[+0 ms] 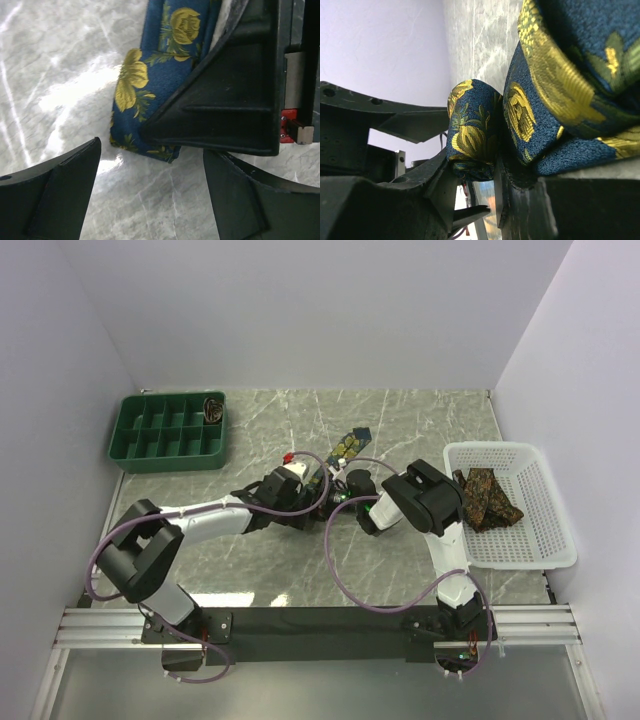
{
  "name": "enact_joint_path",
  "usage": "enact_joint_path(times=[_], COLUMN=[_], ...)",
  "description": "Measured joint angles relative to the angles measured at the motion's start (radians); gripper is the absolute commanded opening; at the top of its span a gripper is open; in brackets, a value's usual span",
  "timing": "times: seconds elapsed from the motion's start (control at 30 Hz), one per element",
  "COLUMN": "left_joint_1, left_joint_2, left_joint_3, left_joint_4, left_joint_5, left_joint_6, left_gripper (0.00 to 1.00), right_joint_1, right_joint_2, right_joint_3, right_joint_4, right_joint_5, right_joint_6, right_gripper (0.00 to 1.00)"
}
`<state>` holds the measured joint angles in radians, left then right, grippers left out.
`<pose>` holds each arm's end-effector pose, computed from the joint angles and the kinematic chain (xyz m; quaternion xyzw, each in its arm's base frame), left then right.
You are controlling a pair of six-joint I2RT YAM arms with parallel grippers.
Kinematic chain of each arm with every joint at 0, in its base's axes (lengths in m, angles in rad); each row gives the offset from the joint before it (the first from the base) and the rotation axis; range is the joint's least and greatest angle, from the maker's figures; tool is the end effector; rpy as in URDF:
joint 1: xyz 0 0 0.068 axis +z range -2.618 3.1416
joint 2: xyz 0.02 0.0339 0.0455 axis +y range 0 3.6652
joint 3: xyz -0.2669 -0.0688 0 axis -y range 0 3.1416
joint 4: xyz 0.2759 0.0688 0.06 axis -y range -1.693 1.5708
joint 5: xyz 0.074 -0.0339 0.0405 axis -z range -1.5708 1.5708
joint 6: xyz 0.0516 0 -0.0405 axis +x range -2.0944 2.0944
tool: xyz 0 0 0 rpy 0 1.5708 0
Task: Roll the ties
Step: Roll the tie
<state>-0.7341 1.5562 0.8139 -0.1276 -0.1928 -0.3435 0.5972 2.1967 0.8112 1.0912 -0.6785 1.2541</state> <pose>0.2593 -0.2207 0.1428 0.1490 0.9235 -0.0977 0.3397 0.3088 0.2491 0.0366 0.0566 0.7808 0.6096 0.1243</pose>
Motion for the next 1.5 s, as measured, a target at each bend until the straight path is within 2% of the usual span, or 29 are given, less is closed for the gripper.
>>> enact_joint_path(times=[0.4,0.43,0.67,0.77,0.87,0.9,1.07,1.27,1.5], left_joint_1=[0.037,0.037,0.041,0.041,0.041,0.041,0.041,0.041,0.042], left_joint_2=[0.078,0.080,0.101,0.101,0.101,0.101,0.102,0.103,0.104], left_joint_3=[0.034,0.037,0.059,0.059,0.059,0.059,0.059,0.059,0.059], left_joint_4=[0.003,0.003,-0.005,-0.003,-0.002,-0.002,0.002,0.004,0.008], left_joint_5=[0.083,0.089,0.107,0.113,0.117,0.118,0.130,0.135,0.134], left_joint_6=[0.043,0.045,0.050,0.050,0.050,0.050,0.050,0.046,0.042], left_gripper=[0.71,0.66,0.49,0.44,0.42,0.42,0.41,0.40,0.40], right_joint_1=[-0.006,-0.008,-0.016,-0.016,-0.016,-0.016,-0.018,-0.031,-0.053], right_joint_2=[0.004,0.004,0.004,0.004,0.003,0.002,-0.029,-0.108,-0.183], right_joint_3=[-0.010,-0.012,-0.023,-0.029,-0.035,-0.036,-0.058,-0.086,-0.105], right_joint_4=[0.021,0.024,0.041,0.054,0.064,0.064,0.042,-0.039,-0.160], right_joint_5=[-0.006,-0.006,0.003,0.010,0.016,0.016,0.035,0.054,0.069], right_joint_6=[0.016,0.018,0.035,0.036,0.039,0.039,0.031,-0.023,-0.099], right_gripper=[0.00,0.00,0.00,0.06,0.22,0.31,0.51,0.58,0.58])
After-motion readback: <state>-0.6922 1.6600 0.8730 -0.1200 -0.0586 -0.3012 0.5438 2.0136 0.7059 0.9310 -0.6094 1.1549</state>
